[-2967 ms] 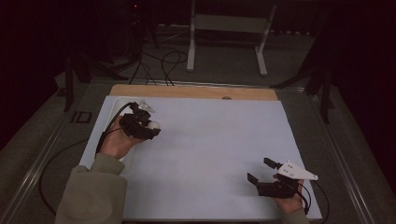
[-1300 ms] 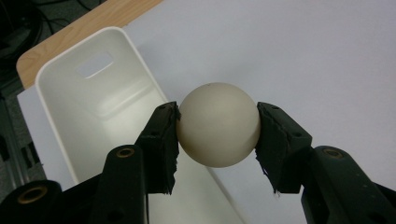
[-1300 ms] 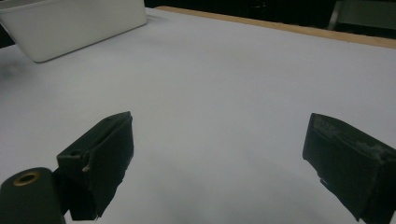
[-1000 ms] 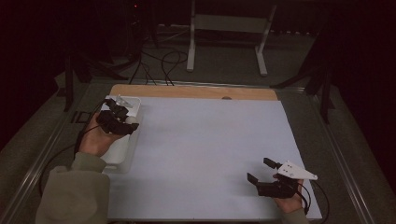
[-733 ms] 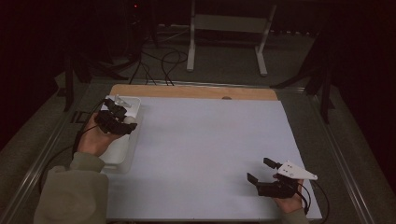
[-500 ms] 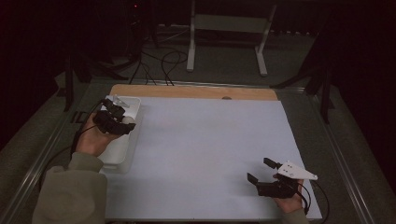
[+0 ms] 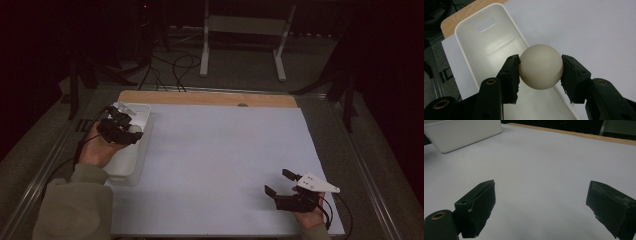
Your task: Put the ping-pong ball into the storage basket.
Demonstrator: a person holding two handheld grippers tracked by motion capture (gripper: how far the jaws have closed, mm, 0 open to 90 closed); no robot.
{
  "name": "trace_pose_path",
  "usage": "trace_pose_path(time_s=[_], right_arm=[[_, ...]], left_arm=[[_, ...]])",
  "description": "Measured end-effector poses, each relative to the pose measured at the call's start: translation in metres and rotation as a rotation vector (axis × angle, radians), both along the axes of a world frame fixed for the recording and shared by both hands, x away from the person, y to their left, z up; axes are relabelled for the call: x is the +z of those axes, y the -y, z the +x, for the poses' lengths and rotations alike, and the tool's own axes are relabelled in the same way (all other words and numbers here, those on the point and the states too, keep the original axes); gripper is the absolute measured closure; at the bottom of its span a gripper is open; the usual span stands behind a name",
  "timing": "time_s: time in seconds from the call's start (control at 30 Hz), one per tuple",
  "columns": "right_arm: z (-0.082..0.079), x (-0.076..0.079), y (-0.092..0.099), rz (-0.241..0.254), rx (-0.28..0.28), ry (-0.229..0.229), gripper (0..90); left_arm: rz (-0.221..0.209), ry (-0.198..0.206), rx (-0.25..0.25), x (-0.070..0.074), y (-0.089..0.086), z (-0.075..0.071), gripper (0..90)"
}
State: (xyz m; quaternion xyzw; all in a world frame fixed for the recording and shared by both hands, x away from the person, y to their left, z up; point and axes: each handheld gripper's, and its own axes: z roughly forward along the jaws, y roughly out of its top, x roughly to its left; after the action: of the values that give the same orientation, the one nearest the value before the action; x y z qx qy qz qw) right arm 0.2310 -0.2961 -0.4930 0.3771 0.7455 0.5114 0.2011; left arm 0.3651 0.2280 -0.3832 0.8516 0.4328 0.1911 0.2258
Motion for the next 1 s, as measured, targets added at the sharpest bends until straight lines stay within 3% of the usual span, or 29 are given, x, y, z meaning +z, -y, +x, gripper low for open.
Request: trace_pose_path(time_s=[1.0], right_arm=[[0.0, 0.0, 0.0, -0.001, 0.002, -0.001, 8.0]], left_arm=[[-0.006, -0.025, 0.002, -0.002, -0.016, -0.001, 51.4]])
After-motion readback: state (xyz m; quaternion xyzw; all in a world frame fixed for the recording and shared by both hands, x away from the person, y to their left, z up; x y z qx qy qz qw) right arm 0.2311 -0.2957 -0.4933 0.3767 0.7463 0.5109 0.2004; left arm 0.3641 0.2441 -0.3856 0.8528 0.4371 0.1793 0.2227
